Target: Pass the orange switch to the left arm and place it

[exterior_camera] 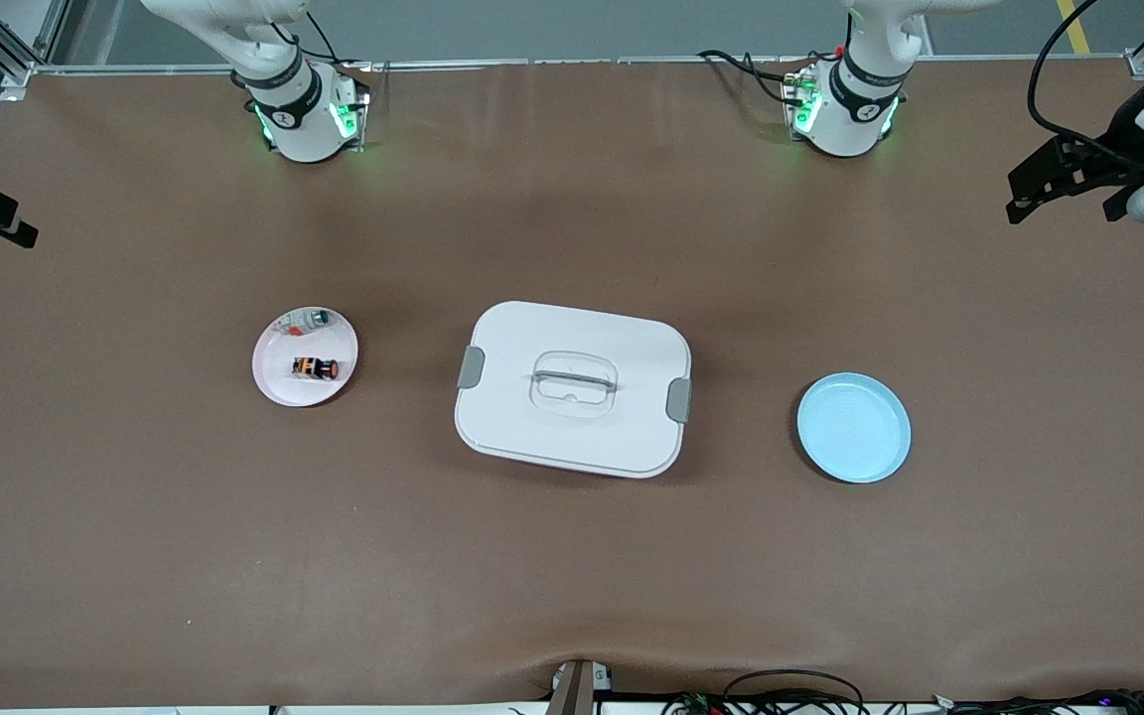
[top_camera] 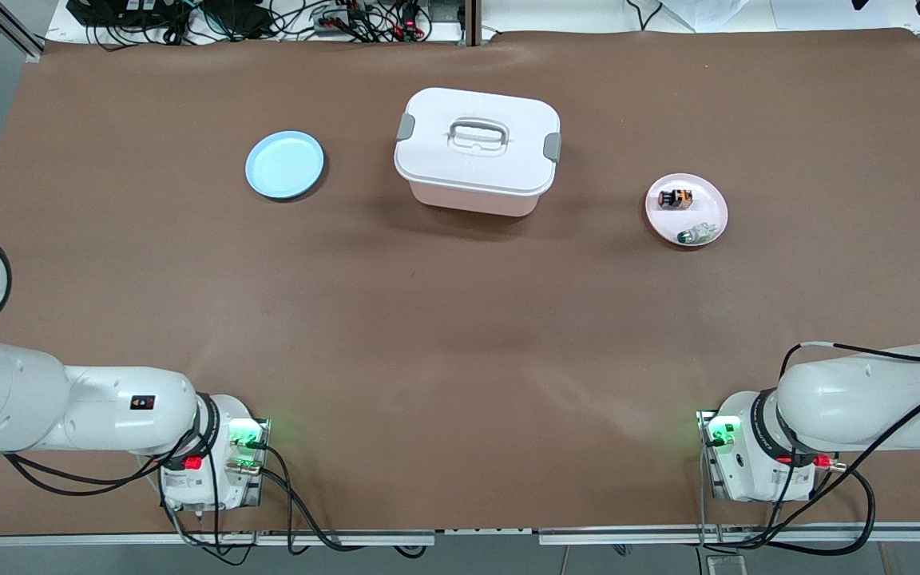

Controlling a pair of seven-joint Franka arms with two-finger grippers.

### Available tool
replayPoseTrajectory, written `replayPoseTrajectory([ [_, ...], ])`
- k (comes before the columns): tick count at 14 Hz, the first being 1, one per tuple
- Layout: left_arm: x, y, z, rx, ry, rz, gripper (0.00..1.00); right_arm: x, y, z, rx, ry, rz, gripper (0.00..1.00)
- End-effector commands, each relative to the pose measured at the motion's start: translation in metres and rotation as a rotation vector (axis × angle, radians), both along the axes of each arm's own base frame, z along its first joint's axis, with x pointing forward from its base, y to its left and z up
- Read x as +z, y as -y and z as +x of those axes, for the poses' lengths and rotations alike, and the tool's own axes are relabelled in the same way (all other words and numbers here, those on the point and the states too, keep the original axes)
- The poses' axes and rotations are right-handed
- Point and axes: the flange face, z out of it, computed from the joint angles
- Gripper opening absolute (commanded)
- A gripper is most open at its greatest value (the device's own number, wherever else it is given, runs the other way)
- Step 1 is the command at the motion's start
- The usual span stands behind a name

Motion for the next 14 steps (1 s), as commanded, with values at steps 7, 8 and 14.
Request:
replayPoseTrajectory([
  [7,-0.001,0.002,-0.004,-0.007,-0.018,0.022,1.0,-0.086,0.0,0.052,0.003,-0.147,-0.011,1.0],
  [8,-0.001,0.002,-0.004,-0.003,-0.018,0.022,1.0,-0.091,0.002,0.053,0.005,-0.16,-0.006,1.0],
  [14,-0.005,0.002,-0.001,0.002,-0.022,0.023,1.0,-0.143,-0.039,0.064,0.047,-0.143,0.002,1.0],
])
